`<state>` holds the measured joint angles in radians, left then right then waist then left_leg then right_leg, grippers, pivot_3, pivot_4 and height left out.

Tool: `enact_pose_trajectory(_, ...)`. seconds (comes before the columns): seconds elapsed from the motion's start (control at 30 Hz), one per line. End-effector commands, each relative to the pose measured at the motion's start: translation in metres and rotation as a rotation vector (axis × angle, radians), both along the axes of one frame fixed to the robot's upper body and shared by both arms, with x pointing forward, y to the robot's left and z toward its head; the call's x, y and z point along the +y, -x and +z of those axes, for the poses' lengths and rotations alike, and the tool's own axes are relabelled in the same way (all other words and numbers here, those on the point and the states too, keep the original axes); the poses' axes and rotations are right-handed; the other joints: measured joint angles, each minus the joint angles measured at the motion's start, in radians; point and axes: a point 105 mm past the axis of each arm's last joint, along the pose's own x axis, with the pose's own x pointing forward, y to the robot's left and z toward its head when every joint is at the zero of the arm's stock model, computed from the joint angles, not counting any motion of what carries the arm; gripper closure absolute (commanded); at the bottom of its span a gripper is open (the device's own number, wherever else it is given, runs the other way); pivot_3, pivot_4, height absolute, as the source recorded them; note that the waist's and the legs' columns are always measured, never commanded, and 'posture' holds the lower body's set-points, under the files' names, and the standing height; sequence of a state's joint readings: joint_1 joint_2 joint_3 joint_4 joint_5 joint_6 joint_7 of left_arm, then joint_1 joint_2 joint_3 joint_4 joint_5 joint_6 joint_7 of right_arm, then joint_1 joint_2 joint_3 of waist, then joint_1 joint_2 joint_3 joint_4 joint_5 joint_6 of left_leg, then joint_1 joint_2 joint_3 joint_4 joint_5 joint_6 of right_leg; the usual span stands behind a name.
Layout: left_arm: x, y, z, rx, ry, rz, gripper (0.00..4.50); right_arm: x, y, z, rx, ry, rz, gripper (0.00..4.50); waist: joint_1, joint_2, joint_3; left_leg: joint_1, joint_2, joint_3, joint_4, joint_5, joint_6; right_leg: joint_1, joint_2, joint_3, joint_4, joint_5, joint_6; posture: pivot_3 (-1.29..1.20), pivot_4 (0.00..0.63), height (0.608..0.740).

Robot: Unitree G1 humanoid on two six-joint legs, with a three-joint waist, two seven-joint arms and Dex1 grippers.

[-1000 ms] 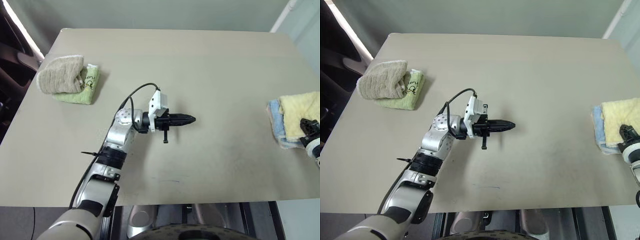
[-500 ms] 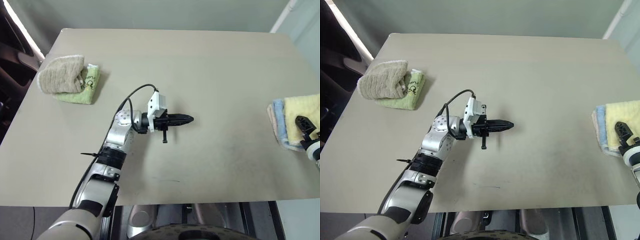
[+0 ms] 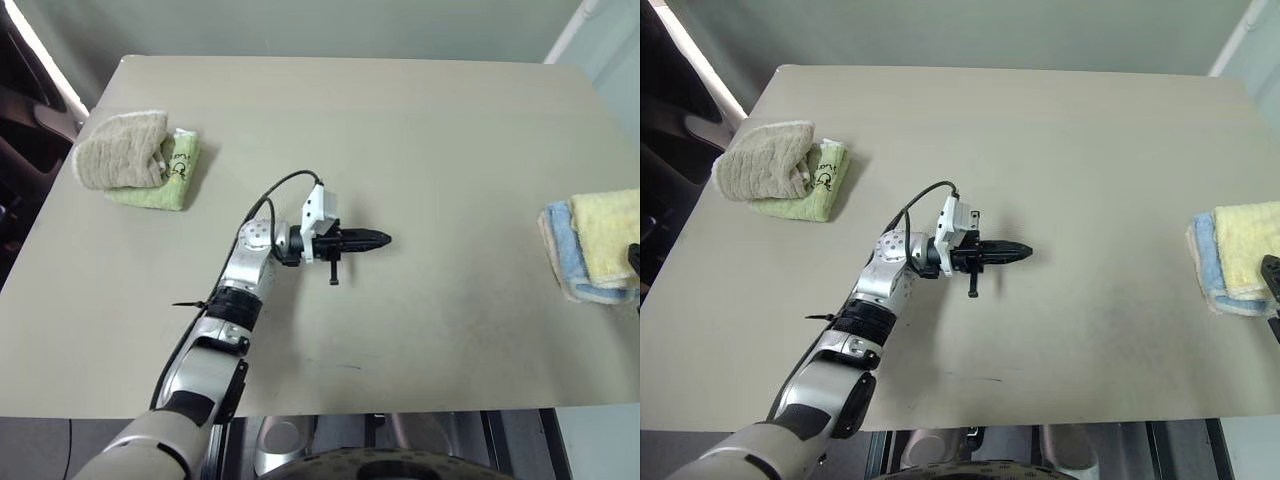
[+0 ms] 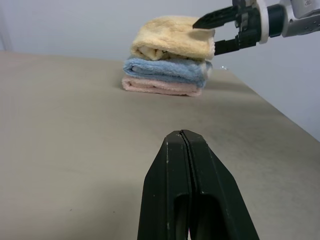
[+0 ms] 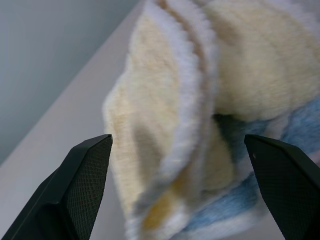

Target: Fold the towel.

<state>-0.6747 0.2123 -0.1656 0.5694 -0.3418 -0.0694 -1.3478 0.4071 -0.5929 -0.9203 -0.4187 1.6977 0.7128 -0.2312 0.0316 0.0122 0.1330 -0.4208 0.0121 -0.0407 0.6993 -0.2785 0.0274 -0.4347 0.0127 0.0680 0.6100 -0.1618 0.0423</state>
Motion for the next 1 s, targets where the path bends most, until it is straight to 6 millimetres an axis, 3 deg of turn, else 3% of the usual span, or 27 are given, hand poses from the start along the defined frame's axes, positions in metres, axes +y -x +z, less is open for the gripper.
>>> enact_pose_trajectory(0.03,-0.001,-0.002,0.012,-0.044,0.021,-0.011,4.5,0.009,0.014,0.018,-0.053,0.027,0.076,0.02,0.001,0.0,0.0,0.0,0.0,0.0,0.0,-0.001,0.0,0.0,0.0,0.0,0.0,-0.001,0.0,0.0,0.15,0.733)
enact_pose_trajectory(0.17,0.004,-0.007,0.02,-0.033,0.042,0.018,4.5,0.043,0.023,0.022,-0.042,0.103,0.244,0.02,0.001,0.001,0.0,0.0,0.0,0.0,0.0,-0.003,0.0,0.0,0.0,0.0,0.001,-0.007,0.002,0.0,0.15,0.733)
enact_pose_trajectory(0.37,0.022,0.002,0.034,0.009,0.085,0.001,4.5,0.125,0.01,0.059,-0.183,0.491,0.612,0.02,-0.022,0.0,0.0,0.001,0.0,0.003,0.001,-0.004,-0.001,0.0,0.0,0.0,0.0,-0.007,-0.002,0.0,0.15,0.733)
enact_pose_trajectory(0.5,0.034,0.008,0.05,0.041,0.133,0.005,4.5,0.15,-0.006,0.058,-0.203,0.675,0.764,0.02,-0.021,-0.001,0.0,0.001,0.0,0.002,0.003,-0.002,0.001,0.001,0.0,0.001,0.0,-0.006,-0.003,0.0,0.15,0.733)
enact_pose_trajectory(0.63,0.039,0.021,0.059,0.021,0.135,0.014,4.5,0.154,-0.036,0.062,-0.263,0.765,0.77,0.02,-0.017,-0.001,0.0,0.001,0.0,0.003,0.004,-0.001,0.001,0.001,0.0,0.001,0.0,0.001,-0.009,0.0,0.15,0.733)
enact_pose_trajectory(0.73,0.046,0.027,0.06,-0.019,0.102,0.06,3.93,0.161,-0.058,0.059,-0.296,0.79,0.794,0.0,-0.016,-0.001,-0.001,0.002,0.0,0.002,0.003,0.0,0.003,0.0,0.0,0.002,0.0,0.006,-0.003,0.0,0.15,0.733)
enact_pose_trajectory(1.0,0.063,0.033,0.057,-0.039,0.051,0.13,1.16,0.18,-0.082,0.048,-0.347,0.823,0.88,0.0,-0.016,0.0,-0.001,0.002,0.0,0.002,0.002,0.005,0.0,-0.001,0.0,0.002,0.001,0.006,-0.005,0.0,0.15,0.733)
